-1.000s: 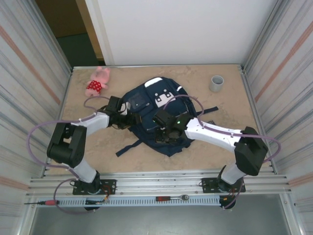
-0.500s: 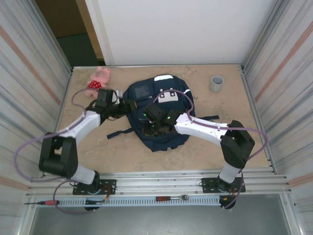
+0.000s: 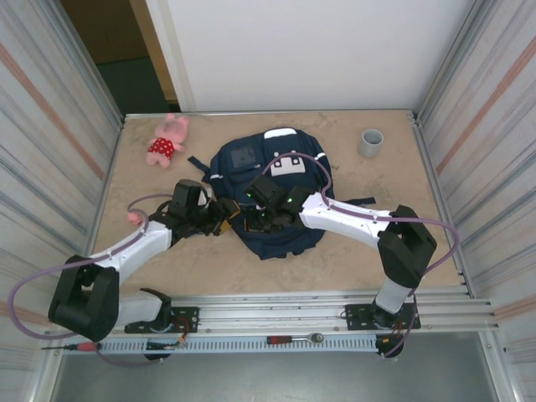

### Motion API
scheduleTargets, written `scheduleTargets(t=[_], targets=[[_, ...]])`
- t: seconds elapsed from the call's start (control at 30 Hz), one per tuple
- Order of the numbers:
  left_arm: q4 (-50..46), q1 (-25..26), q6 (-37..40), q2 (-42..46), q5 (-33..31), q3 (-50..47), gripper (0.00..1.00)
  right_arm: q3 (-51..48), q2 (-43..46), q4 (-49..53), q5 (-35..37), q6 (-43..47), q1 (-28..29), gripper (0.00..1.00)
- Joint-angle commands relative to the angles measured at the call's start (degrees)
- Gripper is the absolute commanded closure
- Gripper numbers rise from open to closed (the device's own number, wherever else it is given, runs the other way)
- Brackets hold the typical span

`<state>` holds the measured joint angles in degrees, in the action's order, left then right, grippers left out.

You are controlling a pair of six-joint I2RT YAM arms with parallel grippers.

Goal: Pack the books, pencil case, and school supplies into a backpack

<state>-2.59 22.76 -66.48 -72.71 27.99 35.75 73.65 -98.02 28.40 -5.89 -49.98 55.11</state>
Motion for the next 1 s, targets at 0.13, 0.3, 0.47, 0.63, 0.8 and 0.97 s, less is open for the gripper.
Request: scheduleTargets(t=[0.13,0.3,0.47,0.63,0.8,0.97], targets=[[11.8,3.71,-8.09,-6.13,0.92,0.45,0.53,1.38,-0.05,-0.54,-0.35,2.11,0.17,1.0],[10.49,3.19,-6.63,-7.99,-0.24,1.57,0.8,0.55,1.84,1.36,0.52,2.85,-0.13,1.0],[-0.44,-1.25,3.7,-6.26,-3.65,3.97,1.0,-0.62,4.03,6.83,0.89,4.78,-1.79,1.0],[-6.88,-7.13,12.18,-4.81,-3.75,5.46,1.0,-2.46,7.11,12.36,2.11,6.78,-4.41,1.0],[-9.71,-11.02,17.22,-4.85,-1.93,6.7,1.0,-4.57,9.99,13.52,2.3,8.33,-8.04,1.0],[-13.13,-11.25,20.17,-4.1,-2.17,9.31,1.0,-4.82,10.04,14.75,3.52,10.16,-10.11,1.0]])
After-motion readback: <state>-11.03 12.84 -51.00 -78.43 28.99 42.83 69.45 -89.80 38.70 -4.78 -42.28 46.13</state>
